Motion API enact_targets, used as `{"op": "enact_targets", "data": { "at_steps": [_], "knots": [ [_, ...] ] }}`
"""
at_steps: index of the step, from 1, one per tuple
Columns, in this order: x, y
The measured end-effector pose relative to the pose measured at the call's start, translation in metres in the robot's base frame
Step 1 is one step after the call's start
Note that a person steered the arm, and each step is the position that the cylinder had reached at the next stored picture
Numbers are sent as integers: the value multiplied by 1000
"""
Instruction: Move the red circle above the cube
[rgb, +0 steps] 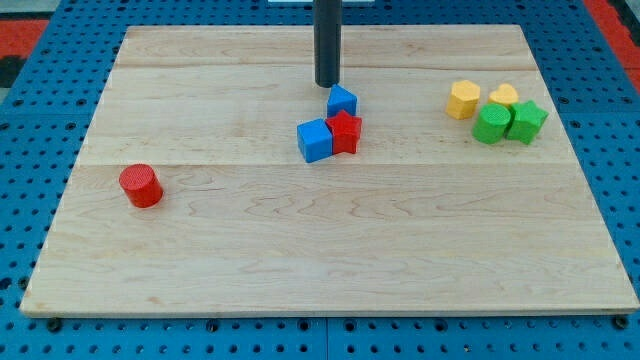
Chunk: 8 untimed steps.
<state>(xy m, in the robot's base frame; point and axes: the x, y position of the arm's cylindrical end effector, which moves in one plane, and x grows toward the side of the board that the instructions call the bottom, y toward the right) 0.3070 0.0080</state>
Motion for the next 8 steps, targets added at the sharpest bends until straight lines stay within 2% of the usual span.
{"op": "enact_targets", "data": {
  "at_steps": [2,3,4,5,6,7,8],
  "knots": [
    [22,0],
    [18,0],
    [-3,-37],
    [2,-137],
    [26,-256],
    [49,-312],
    [62,-313]
  ]
}}
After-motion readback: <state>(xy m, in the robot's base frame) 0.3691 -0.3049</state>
